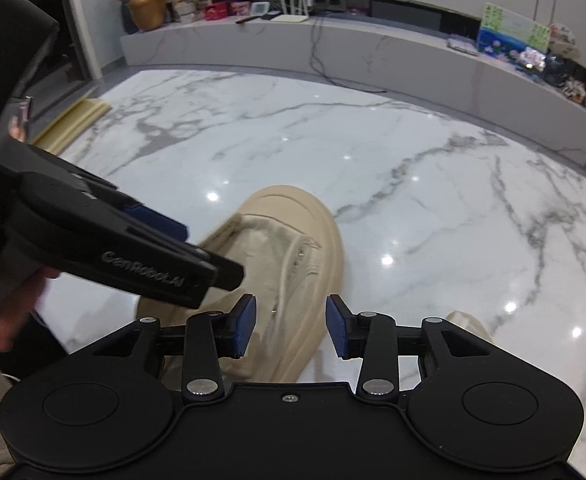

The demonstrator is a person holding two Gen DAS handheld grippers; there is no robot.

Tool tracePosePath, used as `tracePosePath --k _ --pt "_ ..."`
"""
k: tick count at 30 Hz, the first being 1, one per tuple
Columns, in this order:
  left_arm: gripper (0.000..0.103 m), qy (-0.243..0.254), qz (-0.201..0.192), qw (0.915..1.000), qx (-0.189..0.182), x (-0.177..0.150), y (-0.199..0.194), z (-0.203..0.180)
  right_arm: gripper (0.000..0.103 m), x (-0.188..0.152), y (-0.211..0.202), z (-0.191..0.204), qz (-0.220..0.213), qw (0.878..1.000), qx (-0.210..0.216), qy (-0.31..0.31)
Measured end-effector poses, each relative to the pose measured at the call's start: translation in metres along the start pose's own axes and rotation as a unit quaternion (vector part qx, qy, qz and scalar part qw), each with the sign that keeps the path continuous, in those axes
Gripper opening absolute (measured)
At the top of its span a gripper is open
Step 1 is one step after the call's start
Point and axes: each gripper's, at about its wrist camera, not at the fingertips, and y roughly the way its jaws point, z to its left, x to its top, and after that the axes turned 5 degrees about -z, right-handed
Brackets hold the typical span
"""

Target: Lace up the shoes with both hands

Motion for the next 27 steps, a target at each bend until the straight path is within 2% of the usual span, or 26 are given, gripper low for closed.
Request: tracePosePath --k 3,4,5,7,9,20,27 --pt "0.035 0.004 0.002 1.0000 -0.003 0.000 0.001 -0.002 0.033 -0.001 0.003 -0.002 0.012 1.000 -0.003 0.013" --pt "0.028 0.006 0.002 1.0000 -0.005 0.000 0.002 -0.003 0.028 -0.001 0.003 -0.002 0.012 1.000 0.000 0.014" --pt "0.025 0.013 0.002 0.9999 -0.002 0.000 0.002 -0.005 0.020 -0.001 0.003 -0.002 0.011 1.000 0.003 0.015" --pt "0.018 0.027 0.002 0.9996 0.003 0.000 0.002 -0.008 0.011 -0.002 0.002 0.000 0.009 1.000 0.010 0.014" --pt "0.013 0.041 0.000 0.9991 0.011 -0.002 0.003 -0.011 0.007 -0.002 0.001 0.001 0.006 1.000 0.014 0.014" --pt "0.005 0.062 -0.018 0.9979 0.000 0.005 0.006 -0.012 0.004 0.000 -0.007 0.001 -0.017 1.000 0.014 0.021" --pt "0.004 0.085 -0.033 0.9958 -0.005 0.016 0.007 -0.023 0.004 0.001 -0.020 -0.008 -0.034 0.999 0.017 0.027"
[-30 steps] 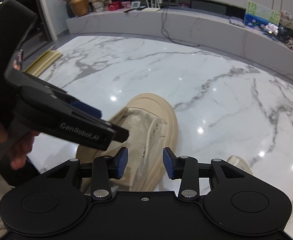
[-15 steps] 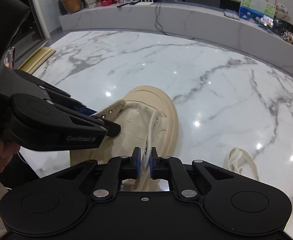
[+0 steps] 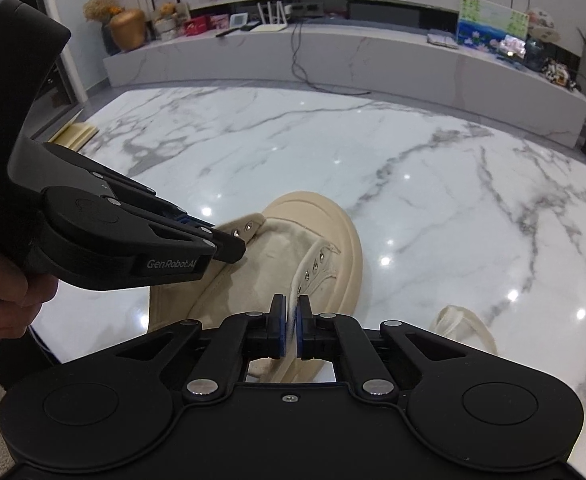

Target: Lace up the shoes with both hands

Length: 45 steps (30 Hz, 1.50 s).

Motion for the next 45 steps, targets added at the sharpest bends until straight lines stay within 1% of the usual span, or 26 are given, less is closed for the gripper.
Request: tracePosePath --k 3,7,8,9,10,11,12,13,15,16,19,20,22,30,31,33,34,37,39,42,44,45 --pt "0.004 -0.010 0.002 0.9999 -0.005 -0.001 -0.002 0.004 0.004 0.001 -0.006 -0.004 -0.007 1.000 0.002 0.003" --pt "0.008 -0.020 -0.012 0.9996 -0.017 0.001 -0.013 0.008 0.005 0.003 -0.014 -0.010 -0.017 1.000 0.003 0.006" --pt "0.010 -0.017 -0.015 0.9996 -0.017 0.002 -0.016 0.008 0.007 0.002 -0.019 -0.014 -0.020 1.000 0.001 0.006" --pt "0.015 -0.009 -0.021 0.9996 -0.016 0.005 -0.021 0.007 0.011 0.002 -0.024 -0.019 -0.023 1.000 -0.001 0.006" --pt "0.017 -0.004 -0.023 0.9996 -0.014 0.007 -0.023 0.006 0.018 0.002 -0.029 -0.023 -0.025 1.000 -0.004 0.005" --pt "0.018 0.002 -0.023 0.9996 -0.014 0.009 -0.024 0.005 0.023 -0.001 -0.031 -0.029 -0.021 1.000 -0.013 0.000" --pt "0.019 0.009 -0.021 0.9996 -0.015 0.010 -0.025 0.004 0.024 -0.003 -0.033 -0.035 -0.017 1.000 -0.022 -0.006" --pt "0.024 0.016 -0.019 0.9996 -0.016 0.012 -0.025 0.003 0.024 -0.006 -0.031 -0.038 -0.009 0.999 -0.034 -0.014" --pt "0.030 0.028 -0.009 0.9994 -0.017 0.014 -0.024 0.002 0.024 -0.011 -0.026 -0.044 0.014 0.998 -0.059 -0.034" --pt "0.033 0.031 -0.005 0.9993 -0.018 0.014 -0.023 0.001 0.024 -0.014 -0.023 -0.045 0.021 0.997 -0.064 -0.047" --pt "0.034 0.027 0.006 0.9994 -0.023 0.014 -0.018 0.003 0.024 -0.021 -0.016 -0.049 0.040 0.994 -0.077 -0.071" --pt "0.034 0.024 0.008 0.9994 -0.023 0.014 -0.016 0.004 0.024 -0.023 -0.013 -0.051 0.045 0.993 -0.080 -0.073" --pt "0.038 0.021 0.011 0.9994 -0.024 0.013 -0.014 0.006 0.024 -0.026 -0.006 -0.055 0.054 0.992 -0.087 -0.077" --pt "0.041 0.009 0.019 0.9993 -0.030 0.012 -0.010 0.013 0.024 -0.030 0.026 -0.069 0.092 0.988 -0.093 -0.081" --pt "0.041 0.007 0.020 0.9993 -0.030 0.012 -0.010 0.014 0.023 -0.031 0.030 -0.071 0.097 0.988 -0.094 -0.080" --pt "0.041 0.004 0.022 0.9992 -0.032 0.011 -0.009 0.016 0.004 -0.032 0.037 -0.074 0.108 0.986 -0.097 -0.078" --pt "0.041 0.003 0.023 0.9992 -0.032 0.011 -0.008 0.016 0.001 -0.032 0.040 -0.076 0.112 0.986 -0.098 -0.075" --pt "0.042 0.000 0.024 0.9991 -0.033 0.011 -0.008 0.018 0.001 -0.025 0.036 -0.082 0.094 0.989 -0.105 -0.048" --pt "0.042 0.002 0.024 0.9992 -0.032 0.011 -0.008 0.017 0.001 -0.019 0.032 -0.089 0.089 0.987 -0.129 -0.042" --pt "0.042 0.003 0.023 0.9993 -0.030 0.011 -0.008 0.016 0.001 -0.015 0.031 -0.097 0.092 0.981 -0.166 -0.044" --pt "0.042 0.002 0.022 0.9993 -0.029 0.010 -0.008 0.016 0.001 -0.016 0.030 -0.105 0.098 0.972 -0.207 -0.047" --pt "0.042 0.000 0.022 0.9994 -0.028 0.010 -0.008 0.017 0.002 -0.016 0.029 -0.106 0.097 0.971 -0.213 -0.047"
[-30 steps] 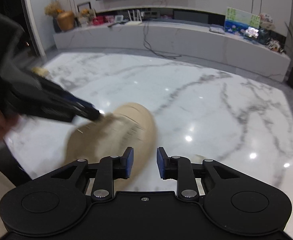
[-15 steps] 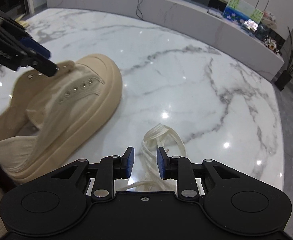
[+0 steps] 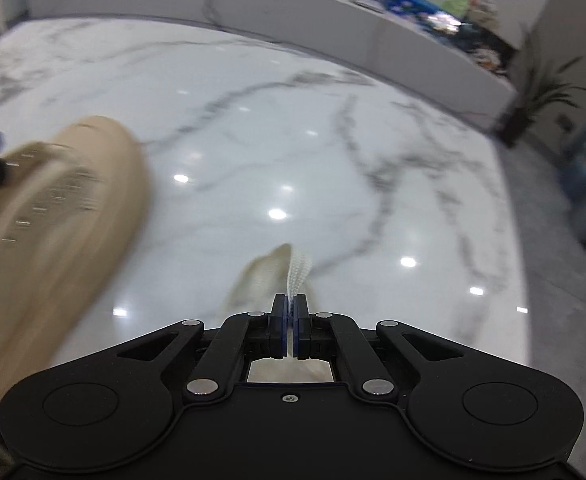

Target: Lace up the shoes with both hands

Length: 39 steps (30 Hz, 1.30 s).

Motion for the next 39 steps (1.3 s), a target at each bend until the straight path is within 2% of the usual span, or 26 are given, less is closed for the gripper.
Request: tracePosePath --k 1,3,5,7,10,13,17,27,28,32,37,39 --pt "0.042 -0.001 0.000 1.0000 0.000 0.000 0.000 0.001 0.002 -0.001 -0.001 -0.002 -0.001 1.000 -0.005 0.001" --pt "0.043 -0.004 0.000 1.0000 0.002 0.000 0.000 0.002 0.011 -0.001 -0.004 -0.003 -0.009 1.000 -0.009 0.007" --pt "0.044 -0.005 0.001 1.0000 0.005 0.001 0.001 0.002 0.013 -0.003 -0.012 -0.002 -0.022 1.000 0.009 0.010" --pt "0.045 -0.005 0.000 1.0000 0.007 0.001 0.001 0.002 0.013 -0.003 -0.017 -0.001 -0.029 0.998 0.052 0.018" --pt "0.045 -0.006 0.000 0.9999 0.009 0.001 0.001 0.001 0.013 -0.004 -0.018 0.007 -0.017 0.992 0.126 0.023" --pt "0.045 -0.004 0.000 0.9999 0.010 0.001 0.000 0.000 0.013 -0.009 -0.008 0.018 0.013 0.990 0.141 0.011" --pt "0.045 -0.007 0.001 0.9999 0.011 0.000 0.000 0.002 0.013 -0.016 0.007 0.024 0.042 0.992 0.118 0.016" --pt "0.046 -0.003 0.004 0.9999 0.011 -0.002 -0.001 -0.002 0.014 -0.020 0.021 0.004 0.058 0.988 0.115 0.085" --pt "0.046 -0.003 0.005 0.9999 0.011 -0.002 -0.001 -0.002 0.014 -0.020 0.022 0.002 0.059 0.987 0.114 0.091" --pt "0.046 0.001 0.005 0.9999 0.012 -0.002 -0.002 -0.003 0.024 -0.019 0.024 -0.002 0.059 0.988 0.095 0.105" --pt "0.046 0.004 0.005 0.9999 0.014 -0.003 -0.004 -0.003 0.025 -0.016 0.027 -0.003 0.053 0.989 0.094 0.103" --pt "0.046 0.006 0.005 0.9999 0.015 -0.004 -0.005 -0.004 0.022 -0.013 0.028 -0.003 0.050 0.989 0.098 0.101"
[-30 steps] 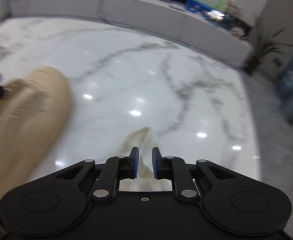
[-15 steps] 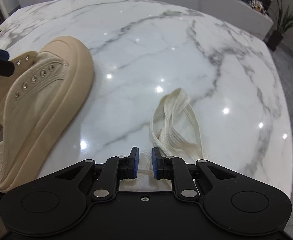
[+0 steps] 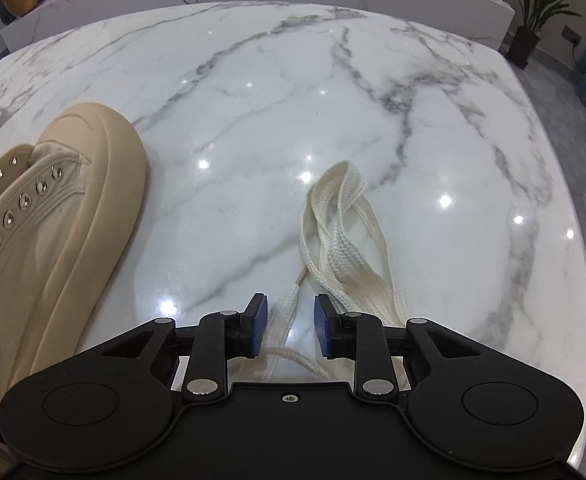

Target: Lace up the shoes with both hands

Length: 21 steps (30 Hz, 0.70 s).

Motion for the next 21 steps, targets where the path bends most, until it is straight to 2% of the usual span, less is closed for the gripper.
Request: tracePosePath --k 2,4,11,14,16,21 --pt "0.046 0.002 0.000 1.0000 -0.001 0.000 0.000 -0.001 0.004 0.003 -0.003 0.003 -0.005 1.000 0.015 -0.015" --pt "0.046 0.011 -0.001 0.9999 -0.006 0.000 -0.001 -0.002 0.002 0.006 -0.007 0.006 -0.010 0.999 0.030 -0.030" --pt "0.042 0.101 -0.012 0.9945 -0.026 0.003 -0.003 -0.013 0.002 0.018 -0.018 0.015 -0.028 0.993 0.082 -0.082" --pt "0.042 0.145 -0.021 0.9875 -0.058 0.006 -0.007 -0.018 0.002 0.023 -0.024 0.020 -0.036 0.988 0.106 -0.105" --pt "0.042 0.175 -0.027 0.9806 -0.084 0.008 -0.010 -0.021 0.002 0.030 -0.031 0.024 -0.038 0.982 0.132 -0.133" --pt "0.042 0.224 -0.018 0.9676 -0.116 0.014 -0.007 -0.025 0.002 0.045 -0.044 0.037 -0.038 0.959 0.184 -0.210"
